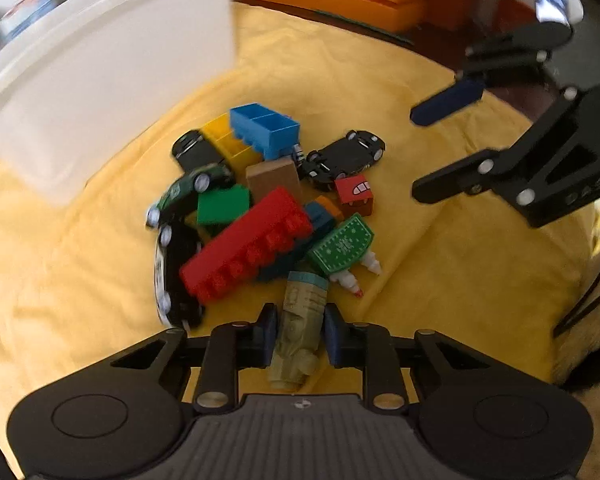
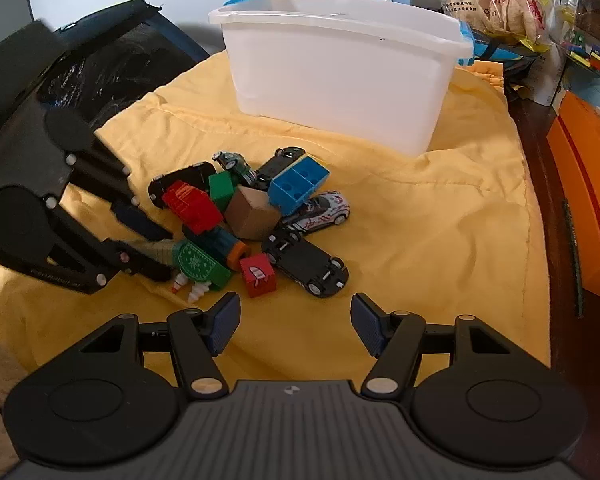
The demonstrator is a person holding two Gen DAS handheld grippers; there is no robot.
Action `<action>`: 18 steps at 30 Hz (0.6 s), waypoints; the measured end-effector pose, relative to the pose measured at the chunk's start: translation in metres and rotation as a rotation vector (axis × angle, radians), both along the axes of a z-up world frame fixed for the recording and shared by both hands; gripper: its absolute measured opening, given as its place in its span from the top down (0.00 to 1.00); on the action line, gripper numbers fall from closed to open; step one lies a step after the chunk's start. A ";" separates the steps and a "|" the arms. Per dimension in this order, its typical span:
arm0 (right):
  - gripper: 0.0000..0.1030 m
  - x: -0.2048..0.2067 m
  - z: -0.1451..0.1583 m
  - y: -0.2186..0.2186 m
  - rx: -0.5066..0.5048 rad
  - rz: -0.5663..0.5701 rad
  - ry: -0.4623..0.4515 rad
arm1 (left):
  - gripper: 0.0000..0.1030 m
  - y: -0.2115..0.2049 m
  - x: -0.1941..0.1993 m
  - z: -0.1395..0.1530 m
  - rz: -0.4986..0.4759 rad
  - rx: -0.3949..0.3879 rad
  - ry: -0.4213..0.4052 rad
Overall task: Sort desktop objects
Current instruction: 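Hold the olive figurine in the left tool while the right tool grasps a teal toy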
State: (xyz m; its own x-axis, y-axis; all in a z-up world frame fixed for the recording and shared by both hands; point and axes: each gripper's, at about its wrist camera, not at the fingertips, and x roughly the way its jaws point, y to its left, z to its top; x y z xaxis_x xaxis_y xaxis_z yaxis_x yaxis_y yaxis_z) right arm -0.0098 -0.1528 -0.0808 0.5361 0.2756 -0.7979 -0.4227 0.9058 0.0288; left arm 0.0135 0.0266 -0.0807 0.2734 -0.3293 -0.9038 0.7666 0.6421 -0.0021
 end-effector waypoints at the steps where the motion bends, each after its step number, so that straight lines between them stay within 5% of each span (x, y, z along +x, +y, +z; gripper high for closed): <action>1: 0.38 0.001 0.000 0.002 0.007 0.009 -0.001 | 0.73 -0.001 -0.006 0.000 0.015 -0.011 0.005; 3: 0.42 0.005 0.001 0.006 0.004 0.033 -0.014 | 0.74 0.000 -0.016 0.002 0.049 -0.029 0.027; 8: 0.70 0.021 -0.002 0.013 0.022 0.075 0.016 | 0.74 -0.007 -0.031 0.006 0.166 -0.070 0.038; 18: 0.79 0.043 -0.009 0.045 0.075 0.232 0.057 | 0.74 0.002 -0.032 0.000 0.327 -0.087 -0.003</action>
